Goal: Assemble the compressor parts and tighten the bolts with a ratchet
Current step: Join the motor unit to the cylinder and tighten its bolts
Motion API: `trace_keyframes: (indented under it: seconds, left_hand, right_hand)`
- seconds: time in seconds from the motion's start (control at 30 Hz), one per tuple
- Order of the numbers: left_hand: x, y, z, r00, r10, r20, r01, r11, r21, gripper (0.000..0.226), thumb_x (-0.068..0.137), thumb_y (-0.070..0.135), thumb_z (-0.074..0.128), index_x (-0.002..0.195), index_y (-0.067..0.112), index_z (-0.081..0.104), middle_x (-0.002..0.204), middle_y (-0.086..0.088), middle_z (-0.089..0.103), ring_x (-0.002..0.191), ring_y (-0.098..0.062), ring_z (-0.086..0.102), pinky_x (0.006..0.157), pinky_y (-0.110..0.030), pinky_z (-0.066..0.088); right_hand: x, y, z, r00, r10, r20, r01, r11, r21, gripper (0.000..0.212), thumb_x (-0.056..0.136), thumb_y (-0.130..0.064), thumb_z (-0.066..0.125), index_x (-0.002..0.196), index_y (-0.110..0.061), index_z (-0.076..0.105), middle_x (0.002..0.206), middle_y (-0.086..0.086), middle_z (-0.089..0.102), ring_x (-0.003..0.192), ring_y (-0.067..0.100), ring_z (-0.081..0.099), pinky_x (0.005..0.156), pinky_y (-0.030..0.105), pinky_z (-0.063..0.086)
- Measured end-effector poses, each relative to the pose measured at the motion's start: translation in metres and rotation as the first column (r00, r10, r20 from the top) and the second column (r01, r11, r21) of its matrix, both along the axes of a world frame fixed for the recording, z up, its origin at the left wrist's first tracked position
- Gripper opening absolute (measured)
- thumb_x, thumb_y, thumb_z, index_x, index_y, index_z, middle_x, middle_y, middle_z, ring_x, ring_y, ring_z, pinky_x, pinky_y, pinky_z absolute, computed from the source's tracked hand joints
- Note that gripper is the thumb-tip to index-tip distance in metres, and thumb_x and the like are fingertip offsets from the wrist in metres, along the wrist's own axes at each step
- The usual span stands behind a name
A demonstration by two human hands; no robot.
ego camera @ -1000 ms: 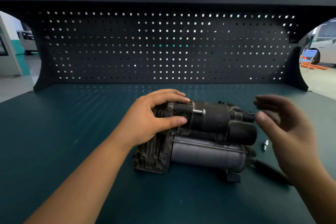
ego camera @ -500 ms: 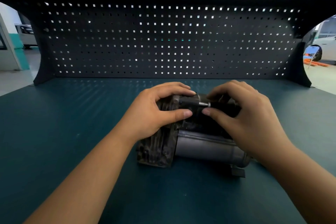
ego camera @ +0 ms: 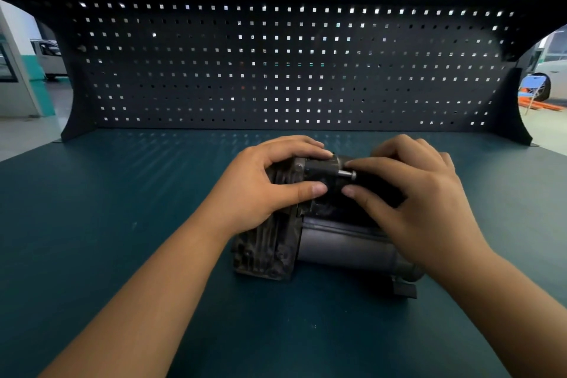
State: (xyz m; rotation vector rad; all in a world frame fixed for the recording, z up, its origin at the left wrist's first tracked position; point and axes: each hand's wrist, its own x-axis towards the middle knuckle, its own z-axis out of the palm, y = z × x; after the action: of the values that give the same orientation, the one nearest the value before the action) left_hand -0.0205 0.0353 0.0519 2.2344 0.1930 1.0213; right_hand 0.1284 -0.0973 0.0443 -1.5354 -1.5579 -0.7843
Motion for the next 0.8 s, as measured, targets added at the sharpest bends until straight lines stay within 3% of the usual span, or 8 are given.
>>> trace_keyframes:
  seconds: [0.2, 0.37, 0.47, 0.57, 0.7, 0.8]
  left_hand:
    - [-0.0002, 0.0, 0.0, 1.0, 0.004, -0.005, -0.004, 1.0, -0.003, 0.032, 0.068, 0.033, 0.075, 0.097, 0.045, 0.066, 0.116, 0.023, 0.061, 0.113, 0.006, 0.053, 0.095, -0.009, 0.037]
    - [-0.0002, -0.0001, 0.0005, 1.0, -0.001, -0.005, 0.001, 1.0, -0.003, 0.032, 0.069, 0.032, 0.074, 0.097, 0.046, 0.066, 0.116, 0.023, 0.061, 0.112, 0.005, 0.053, 0.094, -0.01, 0.038]
    - [-0.0002, -0.0006, 0.0006, 1.0, 0.001, 0.001, -0.001, 1.0, -0.011, 0.032, 0.068, 0.031, 0.075, 0.096, 0.044, 0.066, 0.116, 0.021, 0.061, 0.112, 0.005, 0.054, 0.095, -0.011, 0.039]
    - [-0.0003, -0.0011, 0.0007, 1.0, 0.0, -0.002, 0.0, 1.0, -0.011, 0.032, 0.068, 0.03, 0.074, 0.096, 0.043, 0.066, 0.116, 0.021, 0.061, 0.112, 0.005, 0.054, 0.095, -0.011, 0.039]
    - [-0.0004, -0.0018, 0.0009, 1.0, -0.006, 0.003, 0.006, 1.0, -0.013, 0.032, 0.068, 0.029, 0.075, 0.096, 0.042, 0.066, 0.115, 0.019, 0.062, 0.111, 0.005, 0.055, 0.096, -0.013, 0.039]
    - [-0.0005, -0.0018, 0.0012, 1.0, 0.004, -0.002, -0.004, 1.0, -0.005, 0.032, 0.068, 0.03, 0.075, 0.096, 0.042, 0.066, 0.115, 0.02, 0.062, 0.111, 0.005, 0.054, 0.097, -0.014, 0.039]
  right_hand:
    - [0.0019, 0.0018, 0.0016, 0.978, -0.094, 0.188, 0.084, 0.995, 0.06, 0.03, 0.087, -0.029, 0.051, 0.095, -0.013, 0.075, 0.077, 0.006, 0.059, 0.066, 0.029, 0.054, 0.066, 0.036, 0.033]
    - [0.0025, 0.0001, 0.002, 0.985, -0.11, 0.136, 0.117, 0.992, -0.042, 0.042, 0.086, -0.044, 0.05, 0.109, -0.014, 0.068, 0.088, 0.004, 0.055, 0.08, 0.027, 0.052, 0.071, 0.035, 0.025]
    - [0.0023, 0.0012, 0.0023, 0.993, -0.07, 0.098, 0.072, 0.997, -0.023, 0.029, 0.081, -0.038, 0.06, 0.096, -0.013, 0.064, 0.088, 0.002, 0.054, 0.079, 0.027, 0.054, 0.071, 0.035, 0.025]
    - [0.0013, 0.0035, 0.0022, 0.987, -0.074, 0.14, 0.071, 0.997, 0.025, 0.026, 0.088, -0.031, 0.052, 0.084, -0.012, 0.068, 0.083, 0.003, 0.056, 0.072, 0.029, 0.054, 0.069, 0.034, 0.024]
    - [0.0023, 0.0016, 0.0015, 0.993, -0.056, 0.102, 0.055, 0.998, 0.015, 0.029, 0.087, -0.04, 0.052, 0.091, -0.015, 0.067, 0.084, -0.003, 0.054, 0.077, 0.023, 0.05, 0.071, 0.034, 0.025]
    - [0.003, 0.0023, 0.0001, 0.994, -0.04, 0.1, 0.039, 0.999, 0.015, 0.024, 0.086, -0.034, 0.053, 0.087, -0.014, 0.065, 0.084, -0.001, 0.055, 0.075, 0.026, 0.051, 0.068, 0.036, 0.025]
